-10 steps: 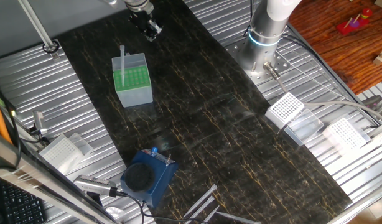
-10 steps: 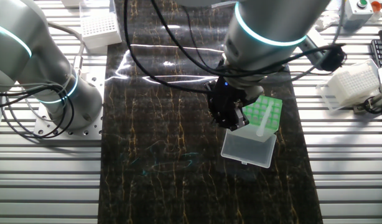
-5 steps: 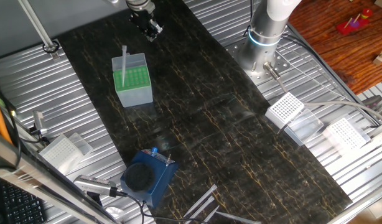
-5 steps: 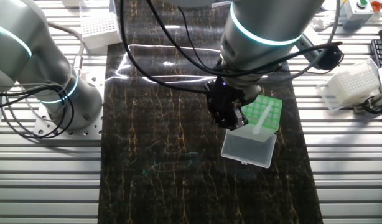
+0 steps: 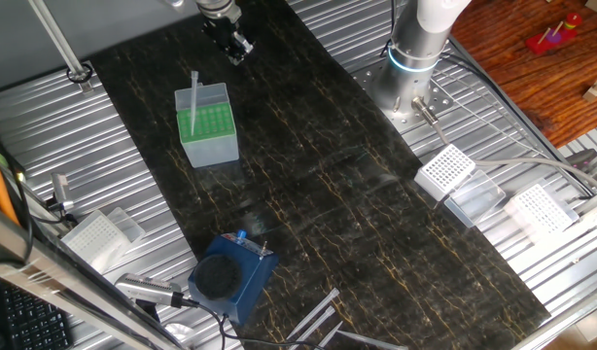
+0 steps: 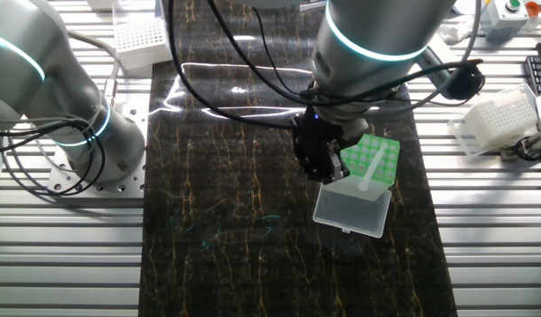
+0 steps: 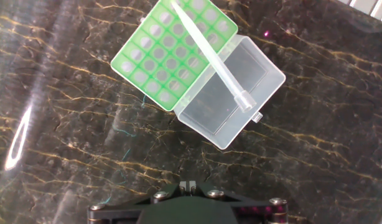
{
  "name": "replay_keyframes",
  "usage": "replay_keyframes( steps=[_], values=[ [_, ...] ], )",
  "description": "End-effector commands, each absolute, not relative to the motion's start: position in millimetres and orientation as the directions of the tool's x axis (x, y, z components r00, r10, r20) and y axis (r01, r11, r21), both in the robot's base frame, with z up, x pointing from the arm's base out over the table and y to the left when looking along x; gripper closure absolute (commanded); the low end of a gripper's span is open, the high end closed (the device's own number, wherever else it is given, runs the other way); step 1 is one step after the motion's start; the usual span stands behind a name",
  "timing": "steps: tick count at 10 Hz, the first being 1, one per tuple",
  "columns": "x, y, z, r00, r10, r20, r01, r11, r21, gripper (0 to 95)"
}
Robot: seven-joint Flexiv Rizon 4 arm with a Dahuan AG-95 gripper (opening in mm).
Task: Insert a large pipette tip into the holder for large pipette tips
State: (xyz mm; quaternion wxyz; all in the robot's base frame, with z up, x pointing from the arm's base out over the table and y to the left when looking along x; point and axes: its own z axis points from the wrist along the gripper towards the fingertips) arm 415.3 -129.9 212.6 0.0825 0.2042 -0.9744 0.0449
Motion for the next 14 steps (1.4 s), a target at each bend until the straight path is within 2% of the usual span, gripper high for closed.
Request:
replay_keyframes(
  steps=[1,3,4,8,14],
  values=[
    [416.0,-130.0,212.6,-0.911,-0.371,0.179,-0.385,0.921,-0.053,95.0],
    [416.0,-130.0,212.6,-0.914,-0.367,0.174,-0.381,0.923,-0.052,95.0],
    [416.0,-130.0,212.6,-0.912,-0.371,0.176,-0.385,0.921,-0.051,76.0],
    [415.6,-130.3,212.3,-0.892,-0.414,0.18,-0.429,0.902,-0.048,76.0],
    [423.4,-143.6,206.2,-0.906,-0.393,0.158,-0.406,0.912,-0.059,76.0]
  ],
)
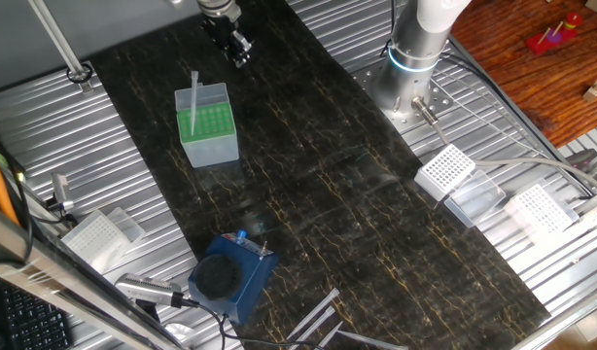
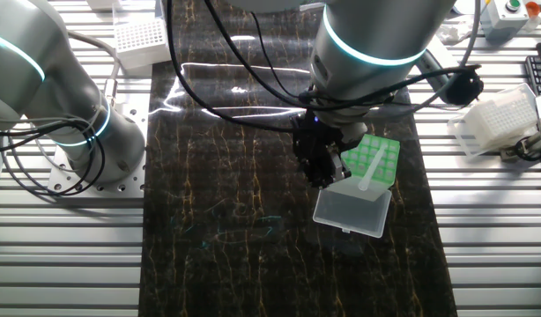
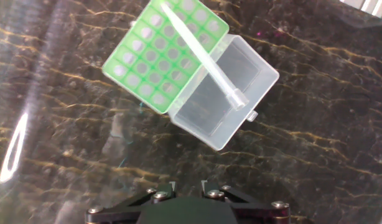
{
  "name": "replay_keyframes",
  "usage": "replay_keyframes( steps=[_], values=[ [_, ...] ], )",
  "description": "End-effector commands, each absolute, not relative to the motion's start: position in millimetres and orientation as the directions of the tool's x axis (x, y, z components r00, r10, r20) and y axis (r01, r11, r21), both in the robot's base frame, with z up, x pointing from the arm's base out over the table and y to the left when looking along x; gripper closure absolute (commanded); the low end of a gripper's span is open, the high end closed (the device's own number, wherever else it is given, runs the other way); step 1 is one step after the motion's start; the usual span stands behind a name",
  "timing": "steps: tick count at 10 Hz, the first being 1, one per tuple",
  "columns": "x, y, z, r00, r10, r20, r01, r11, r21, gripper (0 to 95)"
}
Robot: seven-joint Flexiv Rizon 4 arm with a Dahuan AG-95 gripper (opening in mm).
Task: Insert a large pipette tip into the holder for large pipette tips
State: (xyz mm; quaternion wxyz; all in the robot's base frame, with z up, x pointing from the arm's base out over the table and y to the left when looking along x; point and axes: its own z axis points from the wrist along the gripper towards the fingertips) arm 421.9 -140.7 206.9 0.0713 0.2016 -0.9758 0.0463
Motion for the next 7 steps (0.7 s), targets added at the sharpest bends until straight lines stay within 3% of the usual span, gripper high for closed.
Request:
replay_keyframes(
  steps=[1,7],
  values=[
    [423.6,-145.3,206.4,-0.905,-0.394,0.157,-0.407,0.911,-0.06,76.0],
    [448.3,-150.6,204.9,-0.882,-0.449,0.142,-0.461,0.885,-0.063,76.0]
  ],
)
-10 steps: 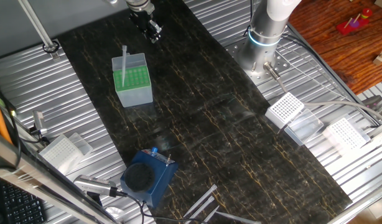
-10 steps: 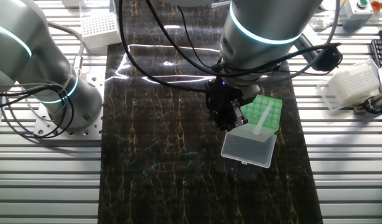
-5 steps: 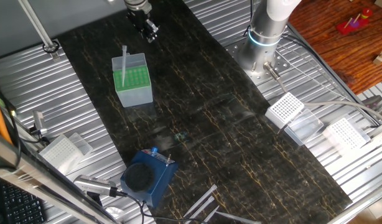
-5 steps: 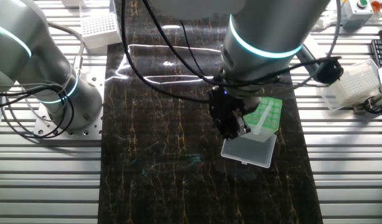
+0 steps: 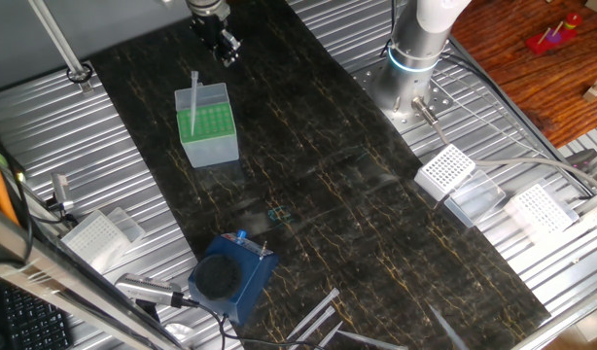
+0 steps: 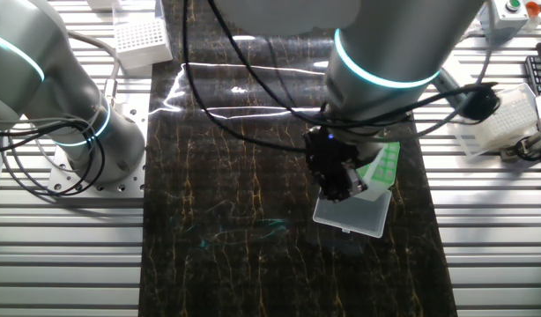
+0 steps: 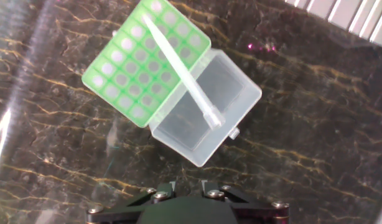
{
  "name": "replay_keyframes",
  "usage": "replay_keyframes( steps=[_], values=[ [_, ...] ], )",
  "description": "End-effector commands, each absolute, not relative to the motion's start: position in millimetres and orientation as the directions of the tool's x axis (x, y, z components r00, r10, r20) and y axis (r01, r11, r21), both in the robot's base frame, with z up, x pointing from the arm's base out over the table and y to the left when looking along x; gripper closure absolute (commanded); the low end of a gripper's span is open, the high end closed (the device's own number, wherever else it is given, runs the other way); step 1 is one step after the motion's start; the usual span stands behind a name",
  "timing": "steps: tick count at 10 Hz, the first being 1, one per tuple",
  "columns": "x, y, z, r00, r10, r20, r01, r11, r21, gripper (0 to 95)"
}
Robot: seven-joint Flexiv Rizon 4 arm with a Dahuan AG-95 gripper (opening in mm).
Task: Insert a large pipette tip into the holder for large pipette tips
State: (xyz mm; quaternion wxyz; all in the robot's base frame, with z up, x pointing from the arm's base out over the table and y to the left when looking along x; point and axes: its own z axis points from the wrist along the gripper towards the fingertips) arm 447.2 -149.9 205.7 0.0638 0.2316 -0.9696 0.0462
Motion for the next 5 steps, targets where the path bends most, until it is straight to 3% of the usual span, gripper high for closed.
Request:
replay_keyframes(
  steps=[1,5],
  values=[
    [450.8,-151.5,203.5,-0.878,-0.459,0.137,-0.47,0.88,-0.065,76.0],
    [459.2,-156.7,198.8,-0.859,-0.498,0.117,-0.507,0.859,-0.072,76.0]
  ],
)
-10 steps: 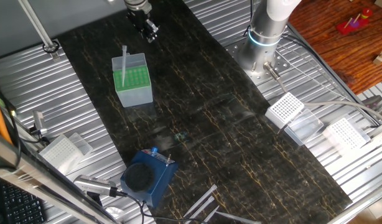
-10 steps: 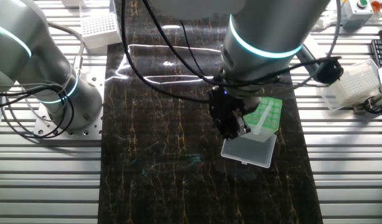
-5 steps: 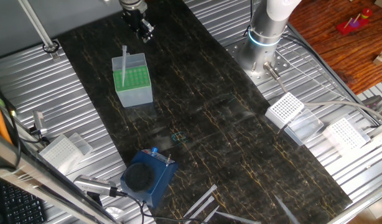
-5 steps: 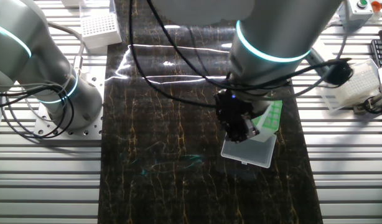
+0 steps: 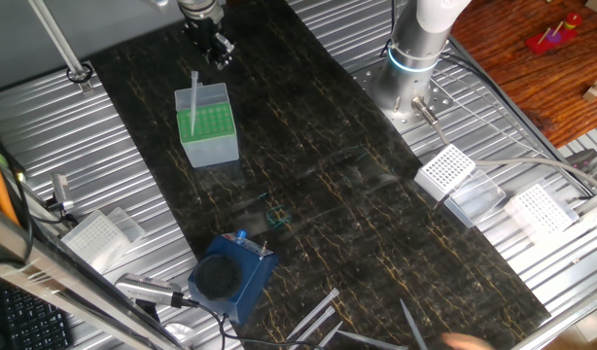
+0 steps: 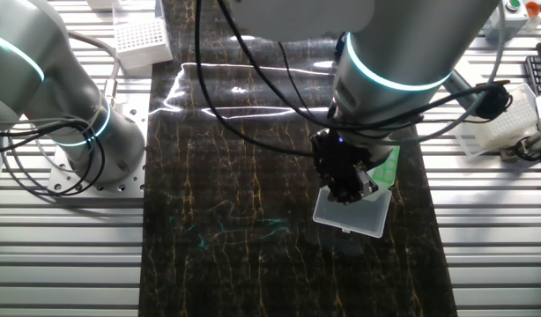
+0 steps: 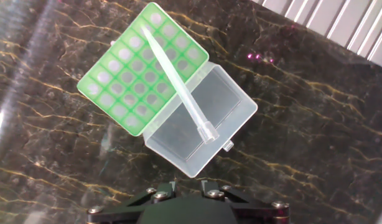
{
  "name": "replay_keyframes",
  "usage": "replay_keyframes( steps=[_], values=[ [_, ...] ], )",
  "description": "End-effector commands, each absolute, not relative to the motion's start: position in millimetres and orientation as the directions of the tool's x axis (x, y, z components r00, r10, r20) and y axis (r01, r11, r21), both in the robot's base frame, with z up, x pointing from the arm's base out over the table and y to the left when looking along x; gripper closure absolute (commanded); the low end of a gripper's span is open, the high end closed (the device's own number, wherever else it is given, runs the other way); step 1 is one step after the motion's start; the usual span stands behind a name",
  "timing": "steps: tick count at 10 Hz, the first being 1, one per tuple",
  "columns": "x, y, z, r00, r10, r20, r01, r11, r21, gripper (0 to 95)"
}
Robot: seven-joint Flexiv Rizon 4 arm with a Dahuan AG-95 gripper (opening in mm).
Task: Insert a large pipette tip into the holder for large pipette tips
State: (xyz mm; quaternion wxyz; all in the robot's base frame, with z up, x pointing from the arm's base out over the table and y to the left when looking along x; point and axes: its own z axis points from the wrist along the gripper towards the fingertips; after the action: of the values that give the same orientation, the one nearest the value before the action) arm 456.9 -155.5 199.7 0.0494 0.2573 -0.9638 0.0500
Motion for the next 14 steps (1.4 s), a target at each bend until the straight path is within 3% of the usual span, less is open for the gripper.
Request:
replay_keyframes(
  steps=[1,2,3,14],
  values=[
    [459.5,-158.4,198.7,-0.855,-0.505,0.115,-0.514,0.854,-0.073,76.0],
    [459.7,-160.5,198.9,-0.851,-0.513,0.114,-0.522,0.85,-0.073,76.0],
    [460.9,-164.7,198.6,-0.844,-0.525,0.113,-0.534,0.843,-0.073,95.0],
    [482.5,-168.3,194.1,-0.834,-0.541,0.107,-0.549,0.832,-0.082,95.0]
  ],
)
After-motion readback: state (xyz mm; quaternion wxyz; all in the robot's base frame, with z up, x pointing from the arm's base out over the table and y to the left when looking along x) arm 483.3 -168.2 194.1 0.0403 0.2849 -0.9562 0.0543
